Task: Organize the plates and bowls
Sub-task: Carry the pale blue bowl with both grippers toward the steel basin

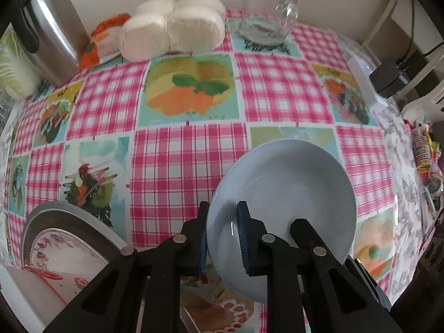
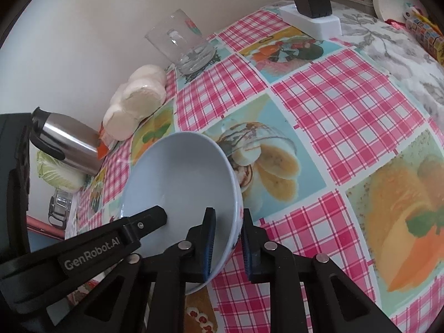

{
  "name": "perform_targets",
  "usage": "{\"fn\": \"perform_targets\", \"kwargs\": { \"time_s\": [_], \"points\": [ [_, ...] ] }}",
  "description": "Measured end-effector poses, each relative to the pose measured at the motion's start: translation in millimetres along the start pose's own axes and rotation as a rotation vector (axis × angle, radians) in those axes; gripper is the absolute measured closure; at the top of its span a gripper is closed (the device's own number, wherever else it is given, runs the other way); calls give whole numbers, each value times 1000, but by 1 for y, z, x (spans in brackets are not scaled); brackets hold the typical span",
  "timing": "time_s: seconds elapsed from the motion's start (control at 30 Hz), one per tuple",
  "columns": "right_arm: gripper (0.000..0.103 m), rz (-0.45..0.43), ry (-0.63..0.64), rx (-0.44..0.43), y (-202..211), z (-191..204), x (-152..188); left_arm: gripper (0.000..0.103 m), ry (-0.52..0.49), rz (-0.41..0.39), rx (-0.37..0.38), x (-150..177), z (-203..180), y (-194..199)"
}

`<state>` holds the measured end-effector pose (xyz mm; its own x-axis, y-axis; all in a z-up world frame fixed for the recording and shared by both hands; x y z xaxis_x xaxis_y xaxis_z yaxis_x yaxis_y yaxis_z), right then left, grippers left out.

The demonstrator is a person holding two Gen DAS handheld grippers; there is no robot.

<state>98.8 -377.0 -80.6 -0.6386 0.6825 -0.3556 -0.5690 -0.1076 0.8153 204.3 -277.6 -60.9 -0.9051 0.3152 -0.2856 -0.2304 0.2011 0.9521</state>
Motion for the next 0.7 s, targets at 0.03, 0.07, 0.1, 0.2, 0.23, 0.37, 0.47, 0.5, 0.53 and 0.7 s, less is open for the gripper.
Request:
{"fn": "perform_targets", "kwargs": {
  "time_s": [0.03,0.07,0.1,0.2,0.23,0.37,0.47,0.5,0.53,0.7],
  "points": [
    [84,-5,4,-2,2,1,0,83,2,-12,13,0,1,6],
    [84,-13,9,-4,6,3,-1,83,3,-25,26,0,2,13],
    [84,-23,15,-4,11,5,-1,83,2,-39,37,2,4,22],
    [84,-57,43,-9,29,14,-4,83,3,-79,62,6,7,42],
    [84,-67,60,-6,36,18,-4,83,13,-92,79,8,11,50],
    [83,-98,112,-2,60,36,-2,83,64,-152,136,16,29,83],
    [83,-118,153,-16,75,54,1,83,87,-204,150,21,41,106],
    [83,-124,168,-21,79,61,3,83,98,-220,156,22,44,112],
    [83,-127,180,-26,82,68,3,83,109,-236,162,25,51,119],
    [83,-137,258,-62,99,108,20,83,182,-314,185,44,87,150]
  ]
}}
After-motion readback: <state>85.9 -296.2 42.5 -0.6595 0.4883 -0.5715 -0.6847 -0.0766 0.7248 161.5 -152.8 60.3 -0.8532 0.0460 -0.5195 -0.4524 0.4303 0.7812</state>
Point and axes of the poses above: each gripper's, at about its wrist camera, not at the fingertips, and y roughly against the way its jaws point, z to its left, x to its underside, the point moved 1 cm from there along -y, roughly the way its jaws point, and after that the axes turned 2 degrees about x, right-handed, at the moved point
